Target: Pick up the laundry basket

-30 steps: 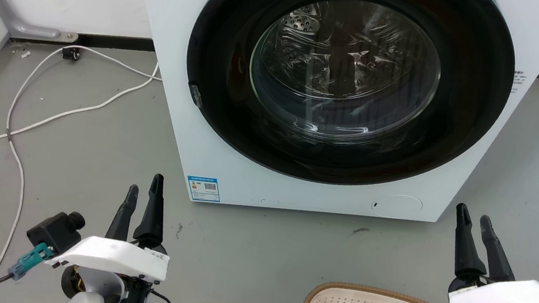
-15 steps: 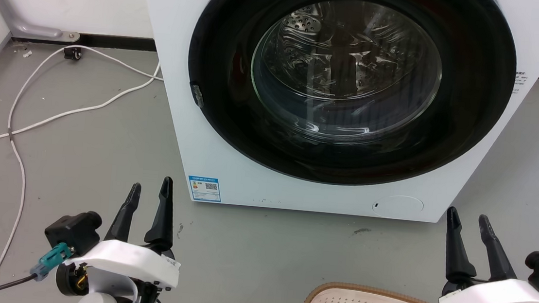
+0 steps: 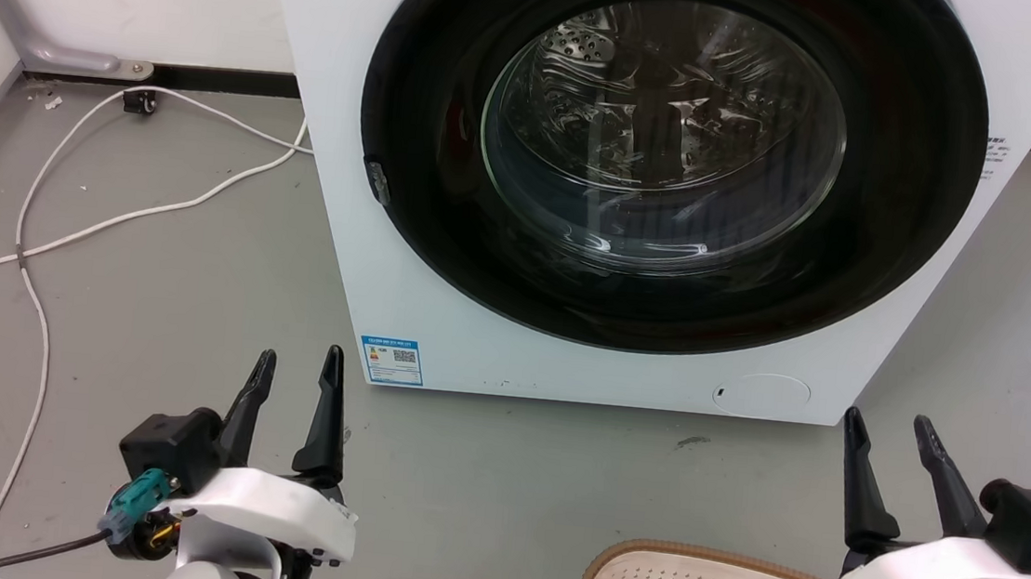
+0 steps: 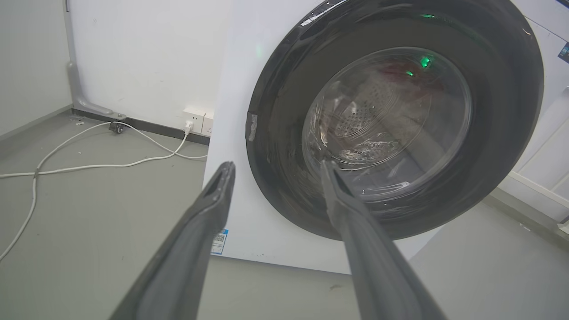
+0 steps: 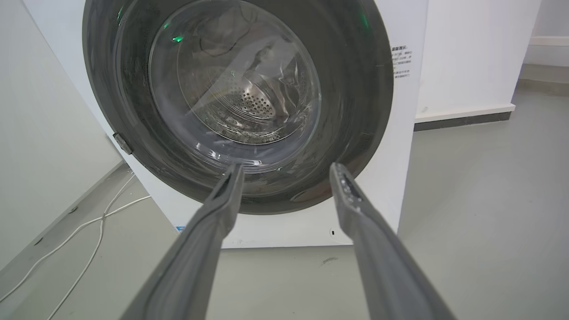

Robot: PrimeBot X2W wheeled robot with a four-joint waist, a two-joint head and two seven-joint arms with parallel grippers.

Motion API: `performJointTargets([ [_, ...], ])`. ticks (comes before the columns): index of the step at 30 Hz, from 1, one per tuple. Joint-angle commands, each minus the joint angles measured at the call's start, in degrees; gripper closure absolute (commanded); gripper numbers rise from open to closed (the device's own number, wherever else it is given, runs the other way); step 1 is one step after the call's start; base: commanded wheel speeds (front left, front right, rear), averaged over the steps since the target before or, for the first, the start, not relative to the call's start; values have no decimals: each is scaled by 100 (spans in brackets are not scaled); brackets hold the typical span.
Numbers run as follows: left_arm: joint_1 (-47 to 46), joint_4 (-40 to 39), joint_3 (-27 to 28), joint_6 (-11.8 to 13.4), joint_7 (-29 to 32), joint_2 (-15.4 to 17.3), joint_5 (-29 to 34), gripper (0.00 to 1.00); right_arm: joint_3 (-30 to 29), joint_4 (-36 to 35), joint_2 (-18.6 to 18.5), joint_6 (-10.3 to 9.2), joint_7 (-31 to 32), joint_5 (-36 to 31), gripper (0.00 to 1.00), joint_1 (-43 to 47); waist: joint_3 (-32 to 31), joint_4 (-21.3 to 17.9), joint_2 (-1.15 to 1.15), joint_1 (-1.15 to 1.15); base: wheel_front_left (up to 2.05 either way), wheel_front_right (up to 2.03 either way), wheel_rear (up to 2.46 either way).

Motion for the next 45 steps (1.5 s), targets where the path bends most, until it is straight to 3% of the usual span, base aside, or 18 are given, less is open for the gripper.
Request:
performJointTargets([
  [1, -106, -16, -16, 33, -60, 30, 186, 0, 1, -85, 10, 1, 6, -212, 0, -8, 1, -1, 0, 0, 0, 0, 0],
  [16, -79, 76, -113, 127, -239, 18, 859, 0, 95, -93, 15, 0, 9, -894, 0, 66, 3, -18, 0, 0, 0, 0, 0],
  [45, -41, 266, -217, 222, -532, -29, 1662, 0, 105, 40, 24, -1, -243, -1569, 0, 33, 95, -53, 0, 0, 0, 0, 0],
])
